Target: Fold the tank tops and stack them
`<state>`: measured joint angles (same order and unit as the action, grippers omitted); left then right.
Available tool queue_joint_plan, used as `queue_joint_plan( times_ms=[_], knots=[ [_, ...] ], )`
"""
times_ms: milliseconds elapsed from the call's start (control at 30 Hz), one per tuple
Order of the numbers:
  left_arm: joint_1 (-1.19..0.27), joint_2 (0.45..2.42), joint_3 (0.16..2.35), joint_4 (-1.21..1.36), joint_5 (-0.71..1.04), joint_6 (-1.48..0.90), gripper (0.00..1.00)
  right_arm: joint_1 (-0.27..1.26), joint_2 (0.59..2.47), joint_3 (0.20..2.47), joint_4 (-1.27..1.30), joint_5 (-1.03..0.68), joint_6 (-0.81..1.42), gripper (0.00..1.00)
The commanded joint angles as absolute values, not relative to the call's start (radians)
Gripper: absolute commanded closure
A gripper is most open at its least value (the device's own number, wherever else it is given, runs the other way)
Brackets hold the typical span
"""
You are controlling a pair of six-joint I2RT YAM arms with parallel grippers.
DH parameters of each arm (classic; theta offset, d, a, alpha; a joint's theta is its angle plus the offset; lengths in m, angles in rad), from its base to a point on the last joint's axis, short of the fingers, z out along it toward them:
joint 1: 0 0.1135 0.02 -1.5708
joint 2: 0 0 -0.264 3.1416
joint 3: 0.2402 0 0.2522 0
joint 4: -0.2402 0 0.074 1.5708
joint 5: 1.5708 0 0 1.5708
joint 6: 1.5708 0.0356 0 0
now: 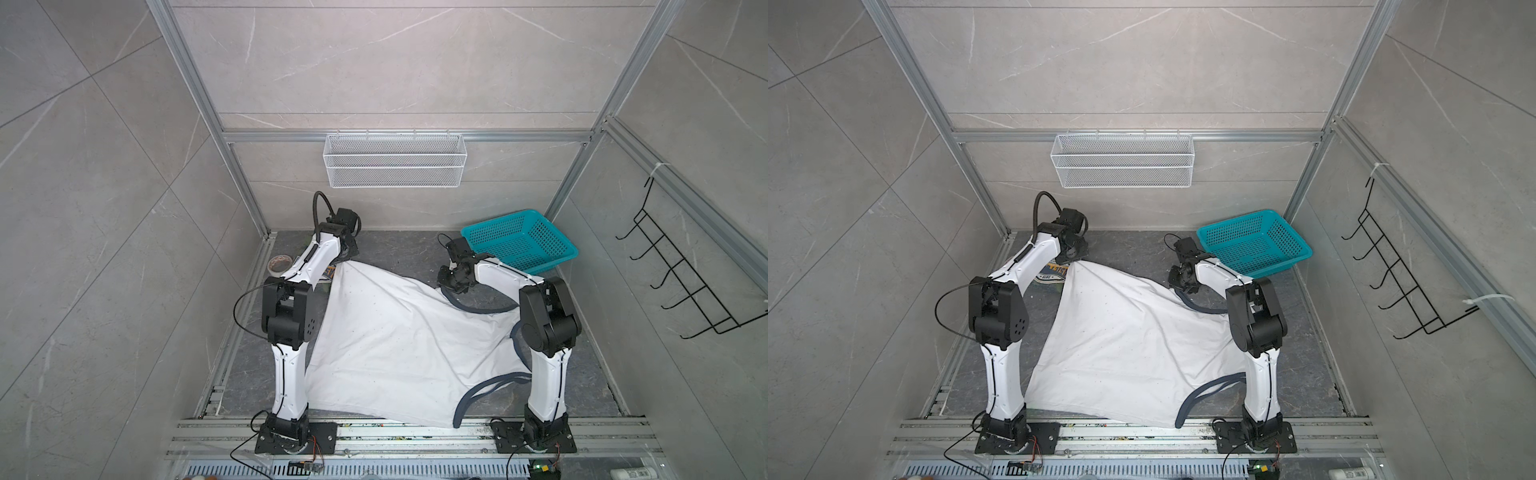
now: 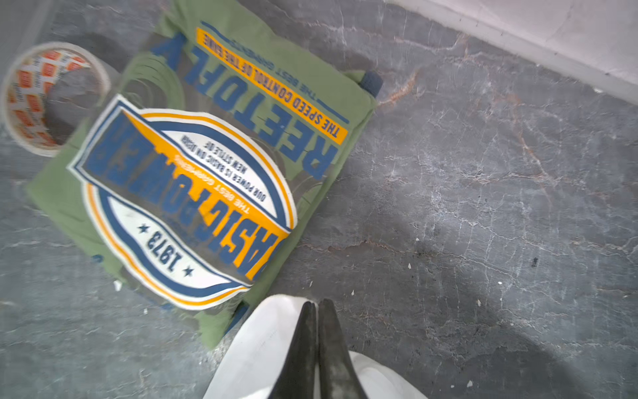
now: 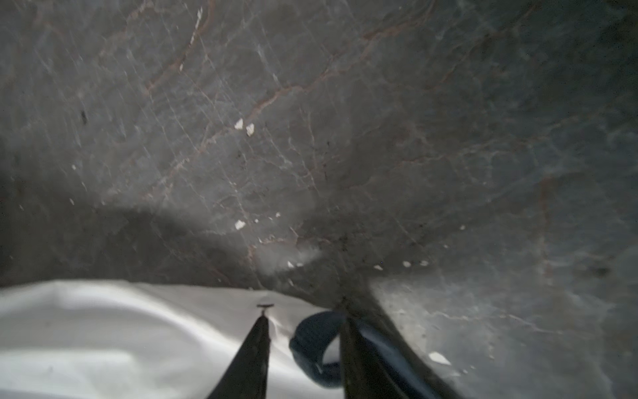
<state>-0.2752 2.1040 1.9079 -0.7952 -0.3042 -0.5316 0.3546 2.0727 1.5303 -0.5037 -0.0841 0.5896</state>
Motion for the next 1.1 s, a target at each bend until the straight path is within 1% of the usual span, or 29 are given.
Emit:
queue_joint_plan(
  times_ms=[0, 133, 200, 467, 567, 667, 800, 900, 1067],
  knots=[
    [-0.27, 2.061, 1.878, -0.784, -0.354, -0.526, 0.96, 0.365, 2.106, 1.574, -0.531, -0.089, 0.584, 0.78],
    [-0.25, 2.051, 1.85, -0.792, -0.356, -0.525, 0.96, 0.37, 2.093, 1.613, -0.552, -0.045, 0.57, 0.94],
    [-0.237, 2.034, 1.818, -0.773, -0.355, -0.523, 0.97, 0.37, 2.091, 1.646, -0.565, -0.043, 0.562, 1.0],
    [-0.181, 1.957, 1.713, -0.728, -0.356, -0.511, 0.97, 0.369, 2.107, 1.769, -0.604, -0.038, 0.559, 1.0],
    [-0.147, 1.93, 1.668, -0.712, -0.35, -0.517, 0.96, 0.369, 2.144, 1.852, -0.611, -0.055, 0.557, 1.0],
    [-0.109, 1.9, 1.611, -0.686, -0.345, -0.522, 0.95, 0.37, 2.188, 1.923, -0.62, -0.014, 0.558, 1.0],
    [-0.094, 1.891, 1.581, -0.663, -0.342, -0.492, 0.92, 0.369, 2.267, 2.04, -0.653, -0.014, 0.553, 1.0],
    [-0.095, 1.914, 1.598, -0.662, -0.333, -0.465, 0.85, 0.369, 2.316, 2.118, -0.692, 0.004, 0.557, 1.0],
    [-0.095, 1.977, 1.675, -0.702, -0.274, -0.43, 0.61, 0.37, 2.326, 2.162, -0.716, 0.037, 0.538, 1.0]
  ],
)
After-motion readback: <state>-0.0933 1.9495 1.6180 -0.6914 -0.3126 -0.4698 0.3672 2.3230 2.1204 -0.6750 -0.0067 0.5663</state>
